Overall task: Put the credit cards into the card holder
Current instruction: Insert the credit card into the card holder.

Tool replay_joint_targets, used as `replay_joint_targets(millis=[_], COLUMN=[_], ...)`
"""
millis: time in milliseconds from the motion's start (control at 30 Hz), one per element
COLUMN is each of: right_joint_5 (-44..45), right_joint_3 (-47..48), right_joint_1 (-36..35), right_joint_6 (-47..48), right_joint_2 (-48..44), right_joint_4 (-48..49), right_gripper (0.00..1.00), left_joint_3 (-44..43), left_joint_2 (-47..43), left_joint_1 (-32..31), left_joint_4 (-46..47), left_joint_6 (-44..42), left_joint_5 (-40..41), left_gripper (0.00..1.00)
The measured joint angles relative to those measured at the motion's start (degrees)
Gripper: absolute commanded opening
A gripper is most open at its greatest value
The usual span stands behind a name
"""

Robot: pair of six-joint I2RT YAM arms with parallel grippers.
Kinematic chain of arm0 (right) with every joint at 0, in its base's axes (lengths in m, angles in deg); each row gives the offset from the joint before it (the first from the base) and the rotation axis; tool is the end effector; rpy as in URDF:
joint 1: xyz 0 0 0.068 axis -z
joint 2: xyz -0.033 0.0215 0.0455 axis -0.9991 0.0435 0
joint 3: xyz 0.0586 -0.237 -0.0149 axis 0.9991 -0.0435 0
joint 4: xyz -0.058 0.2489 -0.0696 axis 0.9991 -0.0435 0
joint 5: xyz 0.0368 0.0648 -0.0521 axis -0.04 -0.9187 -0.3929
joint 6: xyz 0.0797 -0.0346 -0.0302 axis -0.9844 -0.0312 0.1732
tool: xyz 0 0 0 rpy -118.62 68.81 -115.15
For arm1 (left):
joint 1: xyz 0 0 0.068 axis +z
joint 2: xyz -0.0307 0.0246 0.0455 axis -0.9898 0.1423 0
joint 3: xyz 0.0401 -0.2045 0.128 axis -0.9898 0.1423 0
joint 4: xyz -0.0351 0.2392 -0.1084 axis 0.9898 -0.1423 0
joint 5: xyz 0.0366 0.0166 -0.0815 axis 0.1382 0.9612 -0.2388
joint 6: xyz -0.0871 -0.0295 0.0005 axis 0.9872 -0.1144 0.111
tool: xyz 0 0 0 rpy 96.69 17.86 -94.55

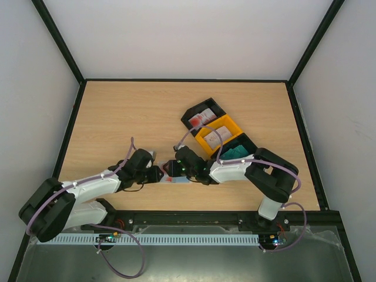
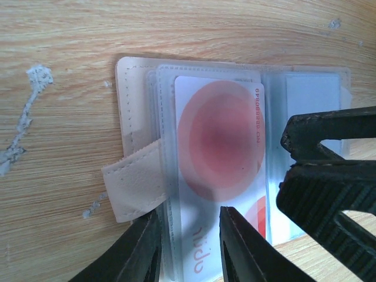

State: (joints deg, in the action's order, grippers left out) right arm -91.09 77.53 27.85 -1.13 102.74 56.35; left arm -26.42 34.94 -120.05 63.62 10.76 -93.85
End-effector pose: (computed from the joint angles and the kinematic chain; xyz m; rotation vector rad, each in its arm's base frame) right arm 0.1753 0.3330 0.0871 -0.3676 2.4638 1.1867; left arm 0.1852 -0.1649 0.0729 -0.0108 2.5897 -0.8118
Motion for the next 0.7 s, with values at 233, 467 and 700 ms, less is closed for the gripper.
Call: replay_joint_targets(millis=[233, 467, 700], right_joint_5=[1.5, 7.5, 13.5], right_joint_3=[0.1, -0.1, 0.0], right_joint_1=[0.5, 2.4, 8.1], right_joint_6=[1.4, 3.5, 7.8], right_joint_2=[-0.4, -9.0, -20.6], right_joint_4=[-3.9, -11.5, -20.7], right_gripper=[0.39, 0.43, 0.54], left_joint_3=[0.0, -1.1, -3.4], left_joint_2=[-0.9, -6.5, -13.4], left_joint_1=[0.0, 0.0, 0.1], left_joint_4=[-1.0, -5.6, -8.0], left_joint_6=[-0.2, -0.2, -0.1], left_joint_5=[0.2, 2.1, 4.7], left_gripper=[0.43, 0.54, 0.65])
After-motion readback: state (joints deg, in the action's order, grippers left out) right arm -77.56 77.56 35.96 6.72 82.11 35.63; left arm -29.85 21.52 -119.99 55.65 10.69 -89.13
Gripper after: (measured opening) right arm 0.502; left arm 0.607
